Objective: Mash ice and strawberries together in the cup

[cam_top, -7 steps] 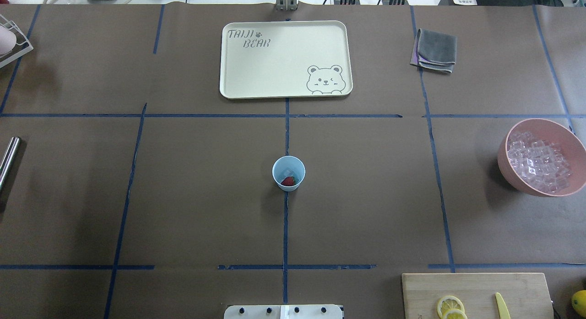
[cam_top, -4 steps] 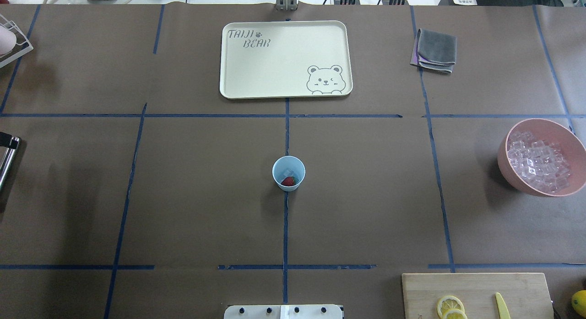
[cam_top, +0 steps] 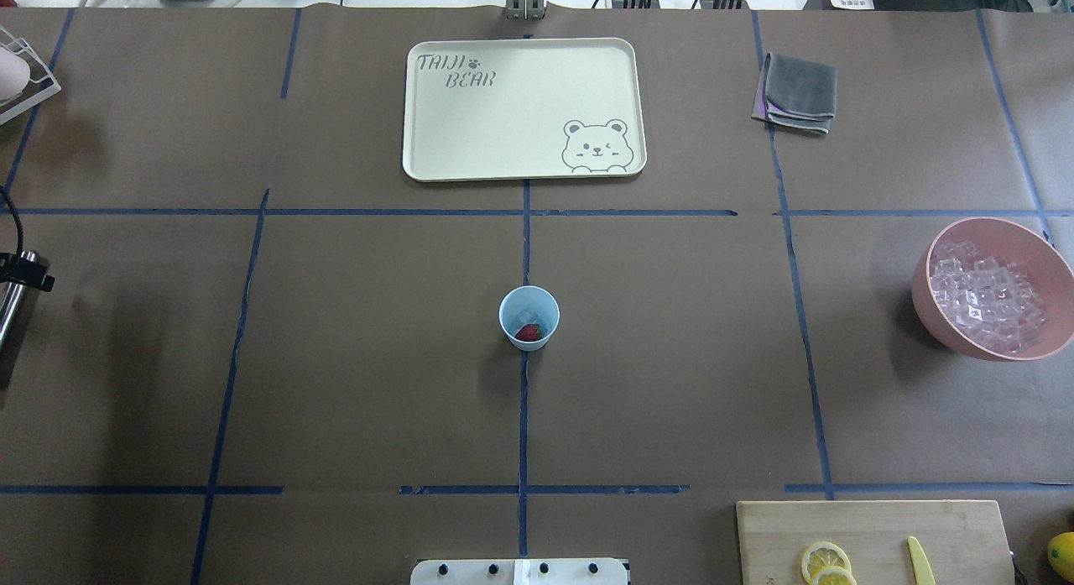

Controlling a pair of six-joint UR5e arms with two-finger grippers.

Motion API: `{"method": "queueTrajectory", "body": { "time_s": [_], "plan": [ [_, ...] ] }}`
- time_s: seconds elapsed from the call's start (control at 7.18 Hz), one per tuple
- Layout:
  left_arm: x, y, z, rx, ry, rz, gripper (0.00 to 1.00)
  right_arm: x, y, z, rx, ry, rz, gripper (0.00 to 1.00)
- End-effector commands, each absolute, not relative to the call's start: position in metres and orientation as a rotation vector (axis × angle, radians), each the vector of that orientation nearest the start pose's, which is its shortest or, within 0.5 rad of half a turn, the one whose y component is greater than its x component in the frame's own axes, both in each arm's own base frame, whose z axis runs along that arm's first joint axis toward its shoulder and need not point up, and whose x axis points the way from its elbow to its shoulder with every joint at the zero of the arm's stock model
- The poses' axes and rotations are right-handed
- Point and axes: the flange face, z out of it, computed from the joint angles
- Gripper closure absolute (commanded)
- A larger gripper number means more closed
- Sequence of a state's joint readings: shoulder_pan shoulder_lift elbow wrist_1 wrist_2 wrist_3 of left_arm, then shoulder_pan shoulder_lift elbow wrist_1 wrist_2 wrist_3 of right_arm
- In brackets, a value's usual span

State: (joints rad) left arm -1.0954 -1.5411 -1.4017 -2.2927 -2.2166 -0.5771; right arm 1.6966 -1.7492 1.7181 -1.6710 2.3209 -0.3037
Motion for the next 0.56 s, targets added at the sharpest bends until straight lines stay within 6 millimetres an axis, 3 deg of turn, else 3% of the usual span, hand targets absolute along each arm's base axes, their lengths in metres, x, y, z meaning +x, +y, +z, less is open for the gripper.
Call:
{"method": "queueTrajectory", "body": {
  "time_s": [0.0, 0.28, 0.42],
  "plan": [
    [0.1633, -0.4757, 0.6904, 0.109, 0.793, 0.072, 0.11, 0.1158, -0.3946, 0.6782, 0.037, -0.759, -0.12, 0.0],
    [0.1633, -0.476, 0.6958, 0.104, 0.787, 0.073, 0.16, 0.1158, -0.3947, 0.678, 0.038, -0.759, -0.12, 0.0],
    [0.163, -0.4751, 0.6966, 0.1, 0.787, 0.072, 0.29, 0.1159, -0.3949, 0.6773, 0.04, -0.758, -0.121, 0.0]
  ]
}}
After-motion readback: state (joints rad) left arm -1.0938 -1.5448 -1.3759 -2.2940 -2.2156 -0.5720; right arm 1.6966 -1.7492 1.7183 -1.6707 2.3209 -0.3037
